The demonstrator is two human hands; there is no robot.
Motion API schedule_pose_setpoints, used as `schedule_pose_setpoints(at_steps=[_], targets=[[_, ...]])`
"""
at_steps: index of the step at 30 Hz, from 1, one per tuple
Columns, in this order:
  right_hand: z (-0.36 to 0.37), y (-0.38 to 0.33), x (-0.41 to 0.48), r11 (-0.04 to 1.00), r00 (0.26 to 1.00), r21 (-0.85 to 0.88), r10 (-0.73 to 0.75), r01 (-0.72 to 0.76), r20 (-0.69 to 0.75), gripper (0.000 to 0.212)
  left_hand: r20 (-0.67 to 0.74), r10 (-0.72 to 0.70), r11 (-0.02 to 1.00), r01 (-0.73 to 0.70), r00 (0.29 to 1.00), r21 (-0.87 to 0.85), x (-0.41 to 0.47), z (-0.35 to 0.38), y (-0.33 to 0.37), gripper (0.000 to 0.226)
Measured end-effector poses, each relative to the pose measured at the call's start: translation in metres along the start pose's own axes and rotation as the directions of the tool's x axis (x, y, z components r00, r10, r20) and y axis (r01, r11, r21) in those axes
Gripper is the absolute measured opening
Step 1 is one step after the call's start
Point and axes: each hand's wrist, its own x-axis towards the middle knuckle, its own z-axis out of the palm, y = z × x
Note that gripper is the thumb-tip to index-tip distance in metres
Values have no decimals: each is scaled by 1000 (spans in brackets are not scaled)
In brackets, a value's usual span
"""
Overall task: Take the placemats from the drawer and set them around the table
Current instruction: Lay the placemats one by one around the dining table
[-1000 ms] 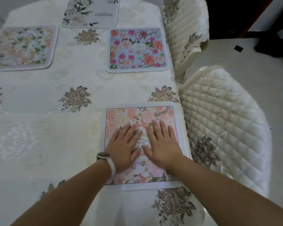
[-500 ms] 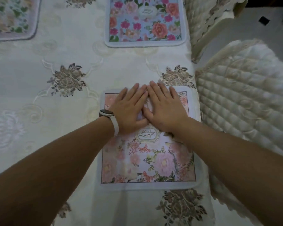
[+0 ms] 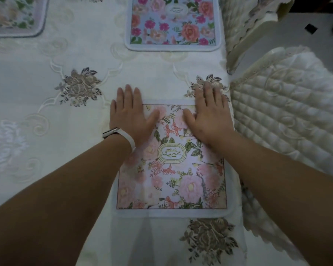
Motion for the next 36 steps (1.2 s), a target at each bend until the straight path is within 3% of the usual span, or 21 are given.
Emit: schedule_pose_setpoints(at_steps=[6, 19, 23, 28, 32, 36], targets=[[2, 13, -34, 999, 999, 38, 38, -37, -4, 83, 15, -47, 999, 47, 999, -13, -32, 2, -24, 88], [21, 4, -156, 998, 994, 52, 18, -23, 103, 81, 52, 80, 997, -78, 995, -26, -159, 12, -28, 88], [32, -19, -191, 997, 991, 61, -53, 46, 119, 74, 94, 205, 978, -208, 974, 23, -191, 20, -20, 82], [47, -61, -211, 986, 981, 51, -163, 158, 110, 64, 162, 404, 909, -415, 900, 34, -215, 30, 2, 64], [51, -58, -213, 980, 972, 42, -196, 192, 131, 63, 151, 429, 899, -437, 891, 25, -219, 30, -1, 62], [45, -45, -215, 969, 960, 19, -245, 245, 136, 67, 148, 366, 927, -375, 919, 31, -217, 30, -16, 72]])
